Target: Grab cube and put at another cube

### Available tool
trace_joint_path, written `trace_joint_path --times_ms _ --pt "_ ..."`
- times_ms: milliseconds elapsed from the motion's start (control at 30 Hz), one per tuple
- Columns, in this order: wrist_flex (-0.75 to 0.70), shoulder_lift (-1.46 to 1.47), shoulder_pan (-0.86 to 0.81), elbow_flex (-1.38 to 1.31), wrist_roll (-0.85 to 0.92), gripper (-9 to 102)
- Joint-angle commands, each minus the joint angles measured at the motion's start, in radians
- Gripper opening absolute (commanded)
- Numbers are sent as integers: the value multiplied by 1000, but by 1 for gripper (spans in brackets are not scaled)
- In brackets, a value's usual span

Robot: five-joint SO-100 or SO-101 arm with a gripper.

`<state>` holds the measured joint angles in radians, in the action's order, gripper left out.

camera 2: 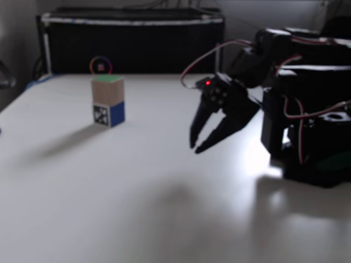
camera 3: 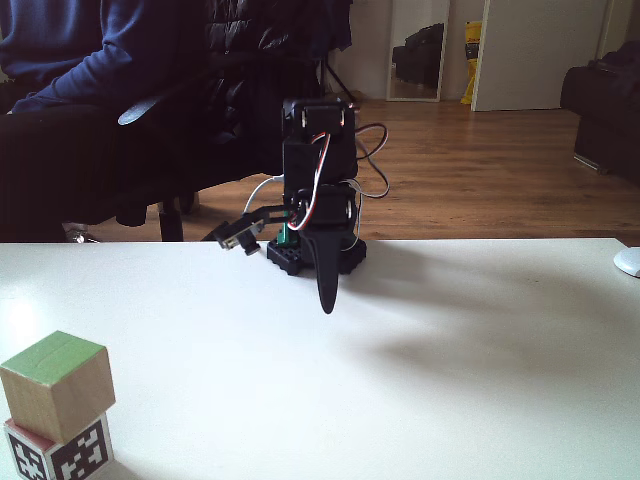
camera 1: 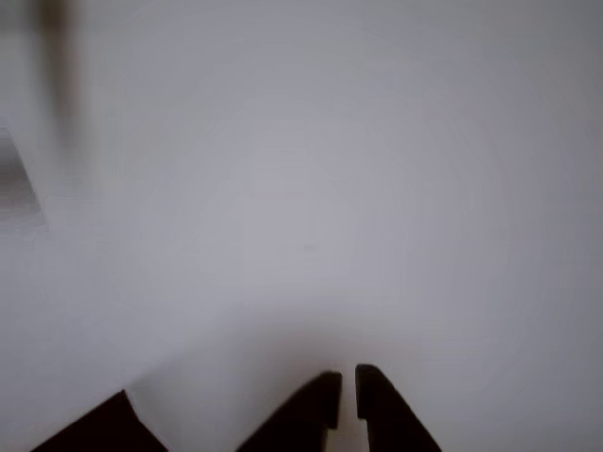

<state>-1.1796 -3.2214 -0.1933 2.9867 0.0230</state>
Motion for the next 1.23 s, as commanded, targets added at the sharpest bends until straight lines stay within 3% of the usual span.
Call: trace_joint_path --times_ms 0,267,1200 --pt "-31 -67 2 -2 2 0" --pt "-110 -67 31 -18 48 0" --pt "-110 -67 -14 -18 5 0"
